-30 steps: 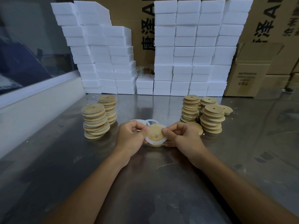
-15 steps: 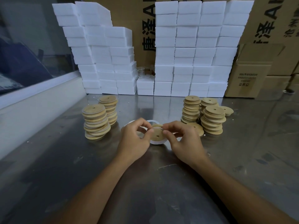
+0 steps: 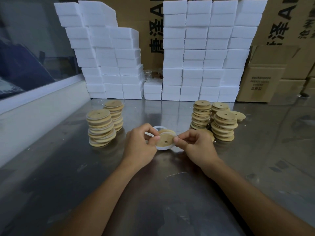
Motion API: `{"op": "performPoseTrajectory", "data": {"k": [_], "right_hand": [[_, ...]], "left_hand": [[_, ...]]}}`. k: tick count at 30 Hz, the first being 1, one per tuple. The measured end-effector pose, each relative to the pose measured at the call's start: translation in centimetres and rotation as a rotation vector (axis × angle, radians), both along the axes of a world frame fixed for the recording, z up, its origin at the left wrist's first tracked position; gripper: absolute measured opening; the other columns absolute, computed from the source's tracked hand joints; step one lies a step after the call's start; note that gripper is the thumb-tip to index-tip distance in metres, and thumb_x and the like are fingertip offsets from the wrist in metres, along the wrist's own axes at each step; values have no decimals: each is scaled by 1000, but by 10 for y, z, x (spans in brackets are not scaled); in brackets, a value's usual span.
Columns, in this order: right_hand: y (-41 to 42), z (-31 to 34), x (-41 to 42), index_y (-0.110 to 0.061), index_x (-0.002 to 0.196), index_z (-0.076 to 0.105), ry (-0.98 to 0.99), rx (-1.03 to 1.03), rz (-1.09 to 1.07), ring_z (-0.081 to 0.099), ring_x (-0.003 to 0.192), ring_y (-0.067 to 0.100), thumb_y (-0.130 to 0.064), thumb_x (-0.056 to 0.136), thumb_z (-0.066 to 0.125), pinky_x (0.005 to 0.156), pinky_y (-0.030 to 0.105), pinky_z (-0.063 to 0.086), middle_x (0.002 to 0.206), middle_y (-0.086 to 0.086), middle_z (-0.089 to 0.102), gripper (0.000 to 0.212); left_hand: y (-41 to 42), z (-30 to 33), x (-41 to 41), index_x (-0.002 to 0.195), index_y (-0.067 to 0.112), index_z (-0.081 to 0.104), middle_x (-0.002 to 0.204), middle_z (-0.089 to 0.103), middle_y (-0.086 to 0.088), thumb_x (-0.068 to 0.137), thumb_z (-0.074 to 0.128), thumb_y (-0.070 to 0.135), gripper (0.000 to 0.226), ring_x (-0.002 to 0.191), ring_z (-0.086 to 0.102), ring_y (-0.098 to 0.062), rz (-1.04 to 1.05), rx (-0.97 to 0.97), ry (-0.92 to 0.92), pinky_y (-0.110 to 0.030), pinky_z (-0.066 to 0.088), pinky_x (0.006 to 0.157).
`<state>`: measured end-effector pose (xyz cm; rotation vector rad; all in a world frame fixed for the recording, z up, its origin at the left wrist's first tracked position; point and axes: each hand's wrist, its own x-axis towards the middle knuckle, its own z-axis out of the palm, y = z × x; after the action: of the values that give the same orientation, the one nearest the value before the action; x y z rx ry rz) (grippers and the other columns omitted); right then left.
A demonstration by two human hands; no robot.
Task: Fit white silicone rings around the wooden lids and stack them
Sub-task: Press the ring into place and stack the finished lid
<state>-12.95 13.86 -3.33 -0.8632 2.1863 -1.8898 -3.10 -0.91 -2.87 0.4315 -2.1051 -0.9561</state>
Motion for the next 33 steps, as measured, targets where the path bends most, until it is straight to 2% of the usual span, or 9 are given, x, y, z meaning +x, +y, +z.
{"op": "performPoseTrajectory", "data": {"k": [4,8,13,15,18,21,25,29,33], "right_hand": [[2,0,-3,0,79,72,-107,-56,55,63,59,3,-3,83,76,57,15,49,65,0,72,6],[3,1,-4,7,82,70,-118,-73,49,64,58,3,0,82,75,57,15,50,66,3,72,8],[2,2,1,-6,80,71,78,5,16,65,67,9,-4,84,75,65,23,54,78,8,74,5],[2,2,4,-9,82,71,157,43,32,68,78,14,-4,84,74,69,27,56,85,6,74,6],[2,4,8,-13,86,71,264,71,62,67,84,11,-6,86,72,69,29,58,87,-1,72,8],[3,5,9,-17,88,70,313,69,61,66,85,7,-11,87,72,66,26,57,86,-7,71,6],[0,4,9,-15,88,65,237,76,64,68,80,7,-19,89,71,71,23,56,83,-5,70,7],[-1,3,7,-12,83,66,150,81,62,71,73,16,-12,89,70,67,32,59,80,0,72,8],[1,3,2,-13,77,70,43,57,43,66,64,8,-8,85,74,63,22,53,72,2,73,11]], "left_hand": [[1,0,1,67,31,59,75,67,20,80,76,8,31,66,65,1,4,-7,-7,-22,56,60],[2,0,1,67,31,57,78,66,20,80,75,7,33,68,65,2,-7,-13,0,-14,53,59],[3,0,2,70,28,57,75,67,15,78,73,8,27,69,67,-3,-31,-28,27,-12,49,58],[7,0,3,74,28,56,76,65,13,77,70,10,23,72,65,-6,-73,-73,53,-11,47,59],[11,-1,3,79,29,55,79,62,13,80,64,22,11,78,62,-10,-150,-123,59,-16,49,62],[10,-4,1,79,27,56,80,63,11,84,66,19,14,81,64,-15,-168,-43,63,-30,55,69],[9,-2,1,74,28,57,82,67,5,85,69,7,26,84,67,-21,-148,92,59,-41,58,74],[8,1,1,73,23,57,83,69,-6,84,69,0,29,82,69,-27,-149,213,72,-49,58,76],[9,2,2,74,17,58,88,71,-9,84,71,1,23,84,70,-28,-176,268,45,-50,58,77]]}}
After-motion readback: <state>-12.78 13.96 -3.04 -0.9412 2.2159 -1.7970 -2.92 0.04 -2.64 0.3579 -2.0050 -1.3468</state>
